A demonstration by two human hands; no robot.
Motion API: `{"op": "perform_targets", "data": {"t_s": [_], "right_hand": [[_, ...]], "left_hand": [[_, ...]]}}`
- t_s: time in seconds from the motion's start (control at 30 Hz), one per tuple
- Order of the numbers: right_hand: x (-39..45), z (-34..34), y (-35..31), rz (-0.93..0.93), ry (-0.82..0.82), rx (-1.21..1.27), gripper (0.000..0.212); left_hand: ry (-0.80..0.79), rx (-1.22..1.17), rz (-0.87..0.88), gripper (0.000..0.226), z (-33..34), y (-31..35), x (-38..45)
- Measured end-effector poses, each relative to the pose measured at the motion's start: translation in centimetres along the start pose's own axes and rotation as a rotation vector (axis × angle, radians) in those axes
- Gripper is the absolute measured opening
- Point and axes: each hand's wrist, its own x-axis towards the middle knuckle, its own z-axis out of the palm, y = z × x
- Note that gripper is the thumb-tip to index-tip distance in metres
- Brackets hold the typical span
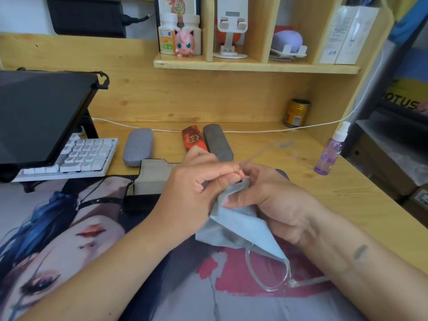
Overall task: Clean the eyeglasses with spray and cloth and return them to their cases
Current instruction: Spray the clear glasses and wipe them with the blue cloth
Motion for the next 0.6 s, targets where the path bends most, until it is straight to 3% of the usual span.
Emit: {"op": "perform_targets", "data": {"t_s": [0.07, 0.17, 0.37, 0.6], "right_hand": [[-0.03, -0.09, -0.02, 0.009, 0.070, 0.052, 0.057], [-0.01, -0.25, -0.14, 0.006, 0.116, 0.087, 0.047], [-0.07, -0.31, -0.19, -0.035, 0.104, 0.072, 0.045], [-0.63, 0.29, -0.77, 0.003, -0.007, 0.078, 0.030]], "left_hand": [[0.020, -0.002, -0.021, 0.011, -0.16, 0.09, -0.03], [0.052, 0.043, 0.001, 0.015, -0.51, 0.14, -0.21], [0.188, 0.211, 0.082, 0.017, -0.99, 0.14, -0.21], [0.173, 0.167, 0.160, 0.016, -0.52, 0.91, -0.44]]}}
